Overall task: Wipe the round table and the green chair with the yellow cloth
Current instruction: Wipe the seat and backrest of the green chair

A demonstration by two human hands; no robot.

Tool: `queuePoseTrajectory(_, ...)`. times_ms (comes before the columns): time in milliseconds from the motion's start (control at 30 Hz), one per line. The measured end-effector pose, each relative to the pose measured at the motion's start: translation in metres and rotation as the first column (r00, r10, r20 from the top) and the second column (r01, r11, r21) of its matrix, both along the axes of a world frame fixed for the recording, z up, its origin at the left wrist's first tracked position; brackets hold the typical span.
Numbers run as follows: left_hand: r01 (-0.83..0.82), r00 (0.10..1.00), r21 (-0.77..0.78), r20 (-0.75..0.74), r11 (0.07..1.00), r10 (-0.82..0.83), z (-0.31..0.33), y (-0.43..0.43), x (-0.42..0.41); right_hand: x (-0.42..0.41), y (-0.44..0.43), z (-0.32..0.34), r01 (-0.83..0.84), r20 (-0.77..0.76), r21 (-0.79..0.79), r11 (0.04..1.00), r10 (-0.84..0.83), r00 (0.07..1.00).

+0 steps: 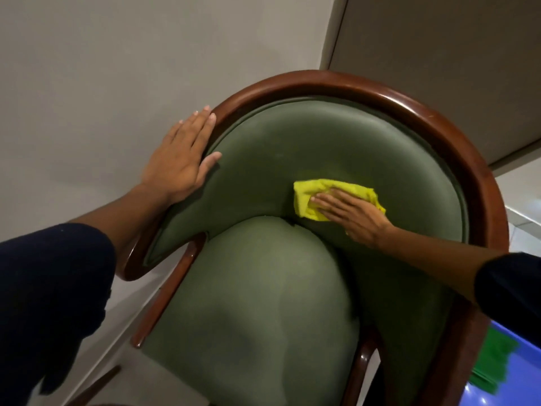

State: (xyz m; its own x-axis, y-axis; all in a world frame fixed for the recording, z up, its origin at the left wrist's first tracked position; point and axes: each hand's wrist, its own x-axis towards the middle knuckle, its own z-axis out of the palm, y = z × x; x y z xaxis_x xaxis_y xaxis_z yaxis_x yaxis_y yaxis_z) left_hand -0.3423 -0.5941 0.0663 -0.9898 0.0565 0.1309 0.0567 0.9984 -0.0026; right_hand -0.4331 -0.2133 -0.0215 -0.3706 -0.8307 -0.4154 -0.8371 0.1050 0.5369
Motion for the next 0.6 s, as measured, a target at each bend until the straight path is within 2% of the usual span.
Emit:
queuePoseTrajectory(33, -0.005, 1.000, 0.000, 0.004, 1.000, 0.005, 0.000, 0.000, 0.001, -0.007, -0.001, 0.014, 0.038, -0.033, -0.146, 0.989, -0.043, 0.999)
queuePoseTrajectory(100, -0.003, 1.000, 0.001, 0.002, 1.000, 0.003, 0.000, 0.000, 0.002, -0.032, -0.018, 0.044, 0.136, -0.024, -0.463, 0.876, -0.166, 0.986)
queuePoseTrajectory(167, 0.001, 1.000, 0.018, 0.012, 1.000, -0.001, 0.002, 0.002, 0.001, -0.060, -0.046, 0.071, 0.199, -0.005, -0.637, 0.744, -0.263, 0.965)
queuePoseTrajectory(233, -0.002, 1.000, 0.017, 0.028, 1.000, 0.002, 0.004, 0.002, 0.001, -0.073, -0.079, 0.080, 0.147, -0.041, -0.658, 0.739, -0.229, 0.972)
queuePoseTrajectory(400, -0.006, 1.000, 0.008, 0.020, 1.000, 0.006, 0.003, -0.001, 0.002, -0.045, -0.160, 0.044, -0.040, -0.024, -0.621, 0.783, 0.032, 0.999)
queuePoseTrajectory(600, 0.014, 1.000, 0.019, 0.024, 1.000, -0.015, 0.002, 0.003, 0.000, -0.044, -0.162, 0.055, -0.156, -0.073, -0.512, 0.844, 0.138, 0.988)
